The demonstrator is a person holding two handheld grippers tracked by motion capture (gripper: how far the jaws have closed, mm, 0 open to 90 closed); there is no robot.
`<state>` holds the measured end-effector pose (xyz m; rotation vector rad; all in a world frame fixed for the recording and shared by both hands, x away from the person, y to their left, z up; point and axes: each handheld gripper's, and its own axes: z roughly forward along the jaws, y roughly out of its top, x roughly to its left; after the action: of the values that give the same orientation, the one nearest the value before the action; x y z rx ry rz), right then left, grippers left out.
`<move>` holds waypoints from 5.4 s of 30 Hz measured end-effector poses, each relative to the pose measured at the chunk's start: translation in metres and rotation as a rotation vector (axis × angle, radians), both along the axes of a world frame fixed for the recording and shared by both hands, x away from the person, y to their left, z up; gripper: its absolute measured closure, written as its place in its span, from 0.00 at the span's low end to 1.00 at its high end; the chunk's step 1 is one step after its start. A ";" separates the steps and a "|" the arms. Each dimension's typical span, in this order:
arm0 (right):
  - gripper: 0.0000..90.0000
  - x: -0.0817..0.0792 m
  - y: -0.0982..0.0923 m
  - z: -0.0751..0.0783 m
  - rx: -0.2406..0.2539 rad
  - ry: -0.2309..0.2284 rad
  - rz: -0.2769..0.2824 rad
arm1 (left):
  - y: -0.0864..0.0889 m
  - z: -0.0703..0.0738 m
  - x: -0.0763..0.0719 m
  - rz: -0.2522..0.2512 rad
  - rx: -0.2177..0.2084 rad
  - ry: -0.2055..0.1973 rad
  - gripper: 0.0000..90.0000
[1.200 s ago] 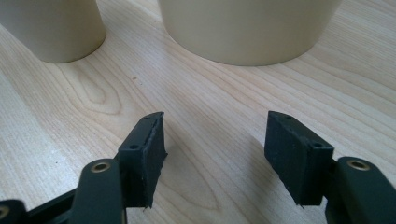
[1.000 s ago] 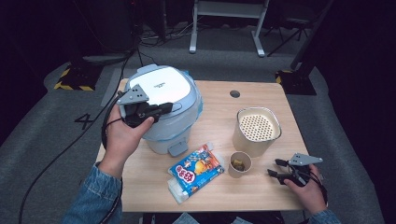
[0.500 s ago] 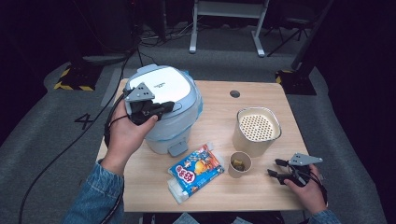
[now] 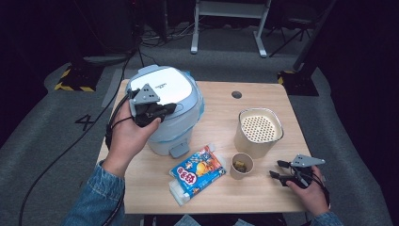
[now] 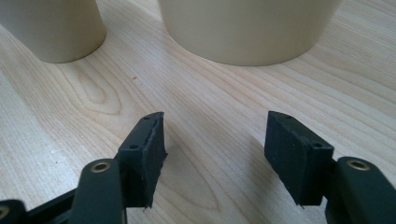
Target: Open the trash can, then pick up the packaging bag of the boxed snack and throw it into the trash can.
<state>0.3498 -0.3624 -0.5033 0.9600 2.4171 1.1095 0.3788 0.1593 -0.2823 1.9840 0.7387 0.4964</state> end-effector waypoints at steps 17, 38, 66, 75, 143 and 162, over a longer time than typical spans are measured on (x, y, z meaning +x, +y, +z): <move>0.43 0.000 0.000 0.000 -0.001 -0.001 0.000 | 0.001 0.000 -0.002 -0.023 -0.065 0.014 0.74; 0.43 0.000 0.000 0.000 -0.001 0.000 0.000 | 0.011 -0.012 -0.039 -0.177 -0.164 -0.007 0.48; 0.43 0.000 0.000 0.000 0.000 0.000 0.000 | -0.031 -0.153 -0.033 -0.198 -0.085 0.248 0.45; 0.43 0.000 0.000 0.000 0.000 -0.003 0.000 | -0.037 -0.185 -0.017 -0.174 -0.027 0.315 0.46; 0.44 -0.001 0.000 0.000 -0.001 -0.004 -0.005 | -0.001 -0.048 -0.031 -0.256 -0.265 -0.026 0.99; 0.44 -0.001 0.001 0.000 0.000 -0.002 -0.008 | 0.006 0.016 -0.028 -0.200 -0.284 -0.136 0.99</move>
<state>0.3490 -0.3619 -0.5034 0.9673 2.4090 1.1072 0.3506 0.1656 -0.2660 1.7173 0.4899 0.3791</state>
